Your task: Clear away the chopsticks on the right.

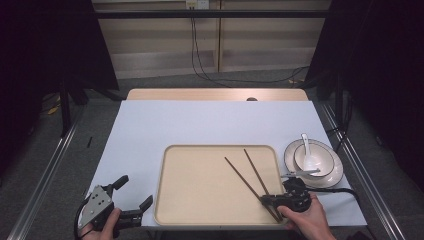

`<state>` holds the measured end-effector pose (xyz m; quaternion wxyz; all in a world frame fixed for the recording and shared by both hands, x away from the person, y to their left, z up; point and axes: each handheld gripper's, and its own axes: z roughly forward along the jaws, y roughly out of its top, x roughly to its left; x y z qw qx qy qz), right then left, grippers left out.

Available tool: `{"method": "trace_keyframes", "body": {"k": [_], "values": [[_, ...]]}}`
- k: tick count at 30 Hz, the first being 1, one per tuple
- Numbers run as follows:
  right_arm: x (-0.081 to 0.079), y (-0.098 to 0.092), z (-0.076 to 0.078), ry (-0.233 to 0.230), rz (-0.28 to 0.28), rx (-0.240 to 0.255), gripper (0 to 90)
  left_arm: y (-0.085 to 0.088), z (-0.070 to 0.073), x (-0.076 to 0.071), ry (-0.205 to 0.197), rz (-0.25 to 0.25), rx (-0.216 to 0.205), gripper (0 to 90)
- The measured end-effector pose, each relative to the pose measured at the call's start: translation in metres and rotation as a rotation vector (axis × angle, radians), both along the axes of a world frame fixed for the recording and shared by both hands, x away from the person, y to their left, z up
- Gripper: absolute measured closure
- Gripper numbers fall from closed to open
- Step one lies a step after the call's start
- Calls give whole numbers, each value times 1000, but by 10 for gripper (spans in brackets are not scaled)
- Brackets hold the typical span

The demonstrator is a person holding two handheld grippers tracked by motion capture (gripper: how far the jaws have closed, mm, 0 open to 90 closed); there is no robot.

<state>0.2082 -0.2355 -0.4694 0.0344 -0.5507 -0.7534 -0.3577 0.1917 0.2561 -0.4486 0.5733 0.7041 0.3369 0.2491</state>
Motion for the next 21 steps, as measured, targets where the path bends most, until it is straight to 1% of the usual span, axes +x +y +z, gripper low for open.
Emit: {"method": "trace_keyframes", "body": {"k": [2,3,5,6,7,8,9,10,11,12,13,14,15,16,17,18,19,20,21], "values": [[0,0,0,-4,6,0,803,0,0,0,0,0,-2,13],[0,0,0,-10,3,1,759,0,0,0,0,-1,-2,13],[-1,-2,2,-23,14,-10,717,0,0,0,-1,-2,-1,13],[-1,-3,3,-39,15,-11,705,0,0,0,1,-1,-2,13],[-1,-3,3,-39,15,-11,705,0,0,0,0,-3,-3,13],[-2,-4,4,-49,24,2,686,0,0,0,-1,-3,-1,13],[-3,-6,8,-62,27,21,632,0,0,0,-1,-3,-2,13],[-3,-7,9,-79,32,28,608,0,0,0,-2,-3,-2,13],[-3,-7,9,-79,32,28,608,0,0,0,-2,-3,-2,13],[-3,-9,11,-93,39,32,573,0,0,0,-1,-3,-2,13],[-2,-12,14,-135,55,33,502,0,0,0,-1,-3,-1,13],[-2,-14,15,-156,65,33,460,0,0,0,-1,-3,-2,13],[-2,-14,15,-156,65,33,460,0,0,0,-1,-3,-2,13],[-1,-18,19,-214,88,23,362,0,0,0,-1,-4,-1,13],[1,-22,21,-237,110,17,306,0,0,0,-1,-3,-1,13],[2,-25,22,-268,119,-3,248,0,0,0,-1,-3,-1,14],[2,-28,24,-303,109,-23,202,0,0,0,0,-5,-2,13],[2,-31,25,-330,132,-21,152,0,0,0,0,-5,-2,13],[2,-31,25,-330,132,-21,152,0,0,0,1,-5,-3,13]]}}
